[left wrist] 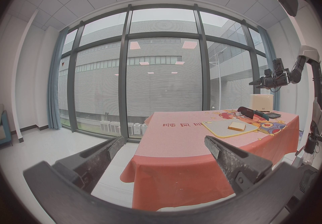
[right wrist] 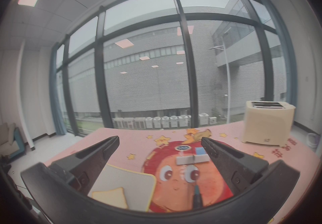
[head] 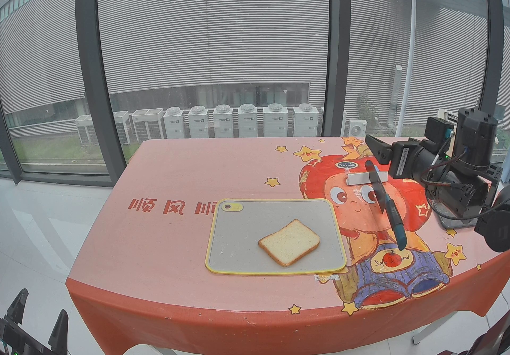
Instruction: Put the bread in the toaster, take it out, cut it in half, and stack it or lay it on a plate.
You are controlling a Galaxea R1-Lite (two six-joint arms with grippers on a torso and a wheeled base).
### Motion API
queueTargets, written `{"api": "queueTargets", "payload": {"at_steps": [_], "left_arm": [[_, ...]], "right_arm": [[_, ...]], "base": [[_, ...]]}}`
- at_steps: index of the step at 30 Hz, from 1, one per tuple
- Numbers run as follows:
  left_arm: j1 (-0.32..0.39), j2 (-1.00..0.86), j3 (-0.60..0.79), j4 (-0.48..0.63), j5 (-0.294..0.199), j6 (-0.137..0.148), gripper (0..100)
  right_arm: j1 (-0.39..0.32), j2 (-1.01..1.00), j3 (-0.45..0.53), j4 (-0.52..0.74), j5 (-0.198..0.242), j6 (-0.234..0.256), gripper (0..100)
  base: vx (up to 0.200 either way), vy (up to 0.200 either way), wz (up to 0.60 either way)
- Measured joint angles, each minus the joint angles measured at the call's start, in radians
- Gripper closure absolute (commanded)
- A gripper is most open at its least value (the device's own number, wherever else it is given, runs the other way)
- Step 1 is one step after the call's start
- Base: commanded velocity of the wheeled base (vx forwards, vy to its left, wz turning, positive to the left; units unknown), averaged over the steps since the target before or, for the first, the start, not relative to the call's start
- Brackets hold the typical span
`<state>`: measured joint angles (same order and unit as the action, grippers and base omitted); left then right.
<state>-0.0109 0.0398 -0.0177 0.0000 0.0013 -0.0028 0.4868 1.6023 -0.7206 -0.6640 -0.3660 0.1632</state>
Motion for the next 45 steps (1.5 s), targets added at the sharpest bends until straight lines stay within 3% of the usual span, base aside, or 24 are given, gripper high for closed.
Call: {"api": "queueTargets", "payload": {"at_steps": [8, 14, 45], "left_arm": [[0.0, 0.0, 0.0, 0.0, 0.0, 0.0, 0], [0.0, 0.0, 0.0, 0.0, 0.0, 0.0, 0], [0.0, 0.0, 0.0, 0.0, 0.0, 0.0, 0]], "right_arm": [[-0.002, -0.011, 0.022, 0.134, -0.103, 0.001, 0], [-0.006, 0.016, 0.032, 0.139, -0.124, 0.001, 0], [-0.055, 0.248, 0.065, 0.077, -0.12, 0.018, 0]], "base": [[0.0, 0.0, 0.0], [0.0, 0.0, 0.0], [0.0, 0.0, 0.0]]}}
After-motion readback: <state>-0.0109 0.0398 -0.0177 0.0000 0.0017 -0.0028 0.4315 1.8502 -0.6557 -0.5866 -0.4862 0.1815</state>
